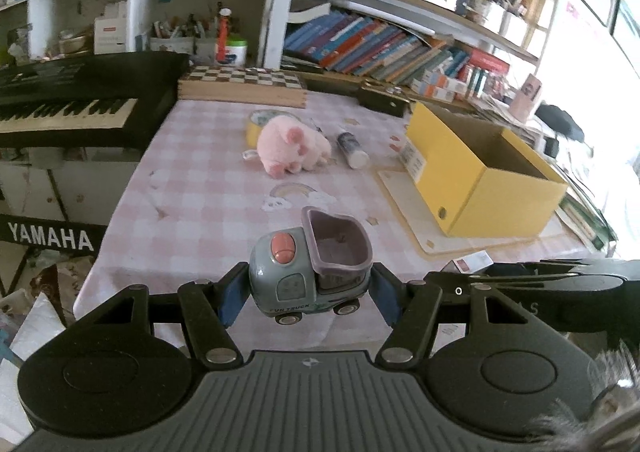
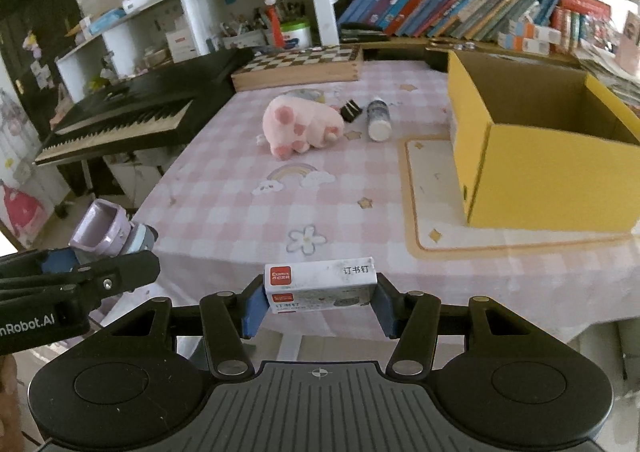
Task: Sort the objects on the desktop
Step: 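Lift and carry the truck and staple box with both tools toward the yellow box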
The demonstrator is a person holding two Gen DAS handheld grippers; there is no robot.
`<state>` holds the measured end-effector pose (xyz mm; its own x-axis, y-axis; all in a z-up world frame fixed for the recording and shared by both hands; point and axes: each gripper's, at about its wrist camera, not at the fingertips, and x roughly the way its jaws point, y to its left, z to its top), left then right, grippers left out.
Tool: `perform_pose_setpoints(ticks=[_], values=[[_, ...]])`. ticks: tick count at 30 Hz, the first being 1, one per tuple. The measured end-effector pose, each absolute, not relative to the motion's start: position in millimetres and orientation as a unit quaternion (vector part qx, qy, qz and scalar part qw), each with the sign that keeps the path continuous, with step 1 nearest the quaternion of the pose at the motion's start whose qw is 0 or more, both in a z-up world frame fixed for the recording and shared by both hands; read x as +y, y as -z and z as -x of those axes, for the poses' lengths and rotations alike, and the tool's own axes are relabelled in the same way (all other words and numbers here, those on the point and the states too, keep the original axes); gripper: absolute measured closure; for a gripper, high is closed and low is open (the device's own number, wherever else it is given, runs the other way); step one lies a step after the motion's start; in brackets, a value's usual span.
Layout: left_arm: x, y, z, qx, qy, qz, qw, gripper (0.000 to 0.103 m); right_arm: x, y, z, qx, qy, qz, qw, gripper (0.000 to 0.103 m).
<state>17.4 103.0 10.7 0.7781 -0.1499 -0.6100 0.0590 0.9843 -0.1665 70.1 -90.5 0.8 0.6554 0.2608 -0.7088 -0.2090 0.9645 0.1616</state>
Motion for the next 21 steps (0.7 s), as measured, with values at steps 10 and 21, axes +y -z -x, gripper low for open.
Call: perform_pose_setpoints(ticks=[10,21], values=[[83.6,-7.1,-0.8,0.339,0.104,0.047,0.934,0.042,-111.0,5.3,-35.5,0.396,-0.084,-0.064,0.912,0.049],[42.8,-6.9,-0.7,0.338,0.187,0.016,0.922,0.042,-148.2,5.2,-5.4,0.39,-0.008,-0.096,0.916,0.049]])
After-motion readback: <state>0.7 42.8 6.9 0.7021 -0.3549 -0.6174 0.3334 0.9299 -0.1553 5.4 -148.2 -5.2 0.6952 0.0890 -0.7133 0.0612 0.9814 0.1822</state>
